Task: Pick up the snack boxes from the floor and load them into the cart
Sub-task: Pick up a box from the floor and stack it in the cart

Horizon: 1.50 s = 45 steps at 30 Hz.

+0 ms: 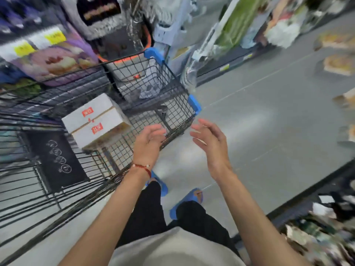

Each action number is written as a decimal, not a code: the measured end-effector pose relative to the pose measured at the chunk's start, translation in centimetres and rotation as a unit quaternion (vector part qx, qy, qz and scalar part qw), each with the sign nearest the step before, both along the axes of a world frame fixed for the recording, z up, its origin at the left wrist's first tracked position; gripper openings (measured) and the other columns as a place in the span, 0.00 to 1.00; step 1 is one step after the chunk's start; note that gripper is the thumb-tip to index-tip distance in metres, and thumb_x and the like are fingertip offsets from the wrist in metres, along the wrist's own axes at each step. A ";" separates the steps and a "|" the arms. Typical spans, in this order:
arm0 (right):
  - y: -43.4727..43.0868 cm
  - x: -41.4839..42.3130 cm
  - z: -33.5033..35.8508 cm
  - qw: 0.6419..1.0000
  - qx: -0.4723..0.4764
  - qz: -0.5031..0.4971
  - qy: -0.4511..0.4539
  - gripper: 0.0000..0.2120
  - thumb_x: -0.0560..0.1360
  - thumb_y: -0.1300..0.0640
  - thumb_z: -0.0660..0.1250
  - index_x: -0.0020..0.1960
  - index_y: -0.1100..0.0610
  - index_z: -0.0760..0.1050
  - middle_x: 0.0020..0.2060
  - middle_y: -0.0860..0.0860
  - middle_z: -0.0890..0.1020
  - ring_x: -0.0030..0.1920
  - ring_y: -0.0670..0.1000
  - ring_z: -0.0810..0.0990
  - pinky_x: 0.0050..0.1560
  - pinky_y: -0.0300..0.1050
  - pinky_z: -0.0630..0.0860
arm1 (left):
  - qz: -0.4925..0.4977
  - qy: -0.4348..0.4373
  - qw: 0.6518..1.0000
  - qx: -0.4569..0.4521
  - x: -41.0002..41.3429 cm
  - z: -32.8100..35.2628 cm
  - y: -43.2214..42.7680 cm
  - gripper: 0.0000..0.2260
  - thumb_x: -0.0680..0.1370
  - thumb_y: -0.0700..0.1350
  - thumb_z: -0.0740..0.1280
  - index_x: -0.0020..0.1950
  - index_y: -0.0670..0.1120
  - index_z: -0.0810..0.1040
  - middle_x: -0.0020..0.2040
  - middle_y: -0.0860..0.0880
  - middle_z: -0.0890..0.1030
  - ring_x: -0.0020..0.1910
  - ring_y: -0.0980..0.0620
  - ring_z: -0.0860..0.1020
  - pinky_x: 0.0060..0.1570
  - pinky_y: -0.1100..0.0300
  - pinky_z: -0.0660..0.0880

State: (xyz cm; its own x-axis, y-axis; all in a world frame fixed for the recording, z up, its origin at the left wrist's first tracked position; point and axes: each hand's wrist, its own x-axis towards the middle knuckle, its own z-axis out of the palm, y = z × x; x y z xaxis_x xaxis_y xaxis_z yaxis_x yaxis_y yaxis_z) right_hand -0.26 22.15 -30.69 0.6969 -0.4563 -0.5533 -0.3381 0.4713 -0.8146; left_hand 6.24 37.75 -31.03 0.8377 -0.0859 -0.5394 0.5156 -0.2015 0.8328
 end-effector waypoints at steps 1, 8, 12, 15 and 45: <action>-1.3 -1.1 0.6 1.000 0.000 -0.008 -0.001 0.09 0.81 0.63 0.66 0.60 0.58 0.79 0.45 0.48 0.86 0.48 0.50 0.84 0.57 0.44 0.79 | -0.010 0.002 1.000 -0.009 -0.7 0.4 -1.8 0.11 0.79 0.34 0.65 0.50 0.50 0.79 0.53 0.45 0.84 0.47 0.51 0.81 0.53 0.56 0.77; -10.4 -8.2 2.7 0.997 -0.009 -0.079 0.004 0.08 0.82 0.61 0.65 0.60 0.54 0.79 0.50 0.51 0.86 0.49 0.49 0.85 0.66 0.54 0.77 | -0.130 0.021 0.990 -0.042 -4.2 2.1 -14.9 0.11 0.80 0.34 0.64 0.60 0.42 0.79 0.45 0.50 0.83 0.42 0.54 0.81 0.44 0.60 0.73; -16.0 -10.5 3.0 0.989 0.000 -0.148 0.018 0.11 0.81 0.60 0.67 0.63 0.57 0.79 0.51 0.52 0.87 0.49 0.50 0.84 0.66 0.54 0.77 | -0.227 0.013 0.973 -0.041 -4.8 3.1 -22.0 0.09 0.81 0.37 0.63 0.58 0.46 0.79 0.48 0.53 0.84 0.44 0.56 0.81 0.47 0.61 0.74; -20.5 -11.0 3.0 0.980 0.000 -0.200 0.025 0.11 0.81 0.59 0.67 0.63 0.55 0.80 0.55 0.53 0.87 0.51 0.50 0.85 0.66 0.52 0.78 | -0.282 0.016 0.958 -0.048 -4.5 3.6 -27.5 0.08 0.81 0.39 0.63 0.53 0.50 0.79 0.49 0.54 0.84 0.45 0.56 0.82 0.51 0.60 0.75; -70.7 -9.1 2.6 0.845 0.019 -0.534 0.023 0.10 0.81 0.58 0.67 0.62 0.52 0.80 0.54 0.51 0.88 0.52 0.49 0.86 0.63 0.48 0.80 | -0.596 0.051 0.801 -0.012 2.1 3.4 -88.6 0.08 0.81 0.38 0.64 0.51 0.50 0.78 0.48 0.52 0.83 0.46 0.53 0.82 0.51 0.58 0.74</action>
State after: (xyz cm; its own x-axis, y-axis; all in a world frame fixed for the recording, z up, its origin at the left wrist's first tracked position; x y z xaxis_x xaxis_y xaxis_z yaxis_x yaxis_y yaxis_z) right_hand -9.35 -48.59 -28.10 -0.1230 -0.7920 -0.5980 0.2649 0.5545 -0.7889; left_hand 8.35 -50.87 -27.65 0.1036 -0.8036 -0.5860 0.0344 -0.5859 0.8096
